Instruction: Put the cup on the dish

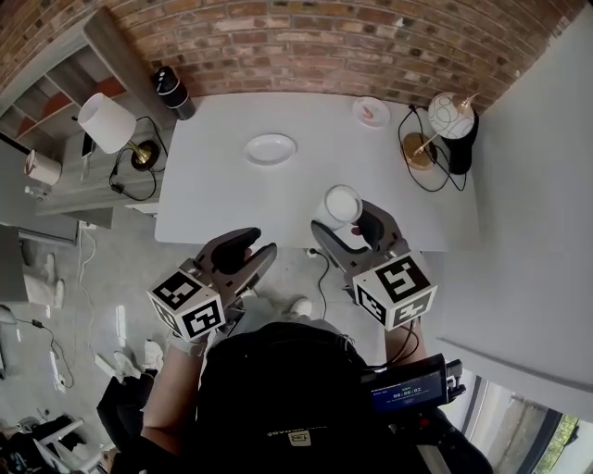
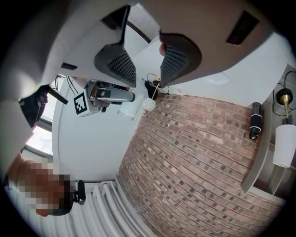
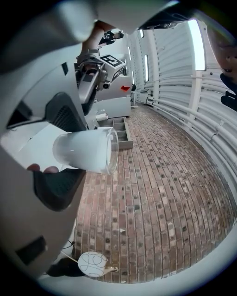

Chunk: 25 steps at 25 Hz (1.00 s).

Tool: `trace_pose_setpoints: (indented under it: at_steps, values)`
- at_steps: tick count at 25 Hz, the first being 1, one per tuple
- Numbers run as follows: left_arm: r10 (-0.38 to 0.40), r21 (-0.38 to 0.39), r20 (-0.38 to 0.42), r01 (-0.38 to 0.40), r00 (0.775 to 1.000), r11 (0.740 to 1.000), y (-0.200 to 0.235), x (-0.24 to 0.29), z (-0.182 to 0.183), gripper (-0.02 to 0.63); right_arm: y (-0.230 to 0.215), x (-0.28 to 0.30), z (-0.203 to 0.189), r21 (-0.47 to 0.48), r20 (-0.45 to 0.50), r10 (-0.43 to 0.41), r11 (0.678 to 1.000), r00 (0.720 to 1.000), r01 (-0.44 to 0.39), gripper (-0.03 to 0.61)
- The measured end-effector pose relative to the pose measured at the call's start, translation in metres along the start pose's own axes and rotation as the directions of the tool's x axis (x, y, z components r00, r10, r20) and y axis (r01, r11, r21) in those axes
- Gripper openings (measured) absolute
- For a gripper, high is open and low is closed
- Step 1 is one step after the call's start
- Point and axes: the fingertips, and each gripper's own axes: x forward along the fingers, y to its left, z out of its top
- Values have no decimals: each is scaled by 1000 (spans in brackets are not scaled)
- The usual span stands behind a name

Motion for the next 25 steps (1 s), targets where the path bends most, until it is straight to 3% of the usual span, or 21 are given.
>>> trace_pose_setpoints:
  at_steps: [11,25]
  values:
    - [-37,-11,3,37,999,999,13,16,0,170,-15,8,-3,14,-3,-30,999,1000,30,245]
    - [-116,-36,-10,115,993,993,100,35,40,170,-46,77,23,57,-23,-112,992,993,113,245]
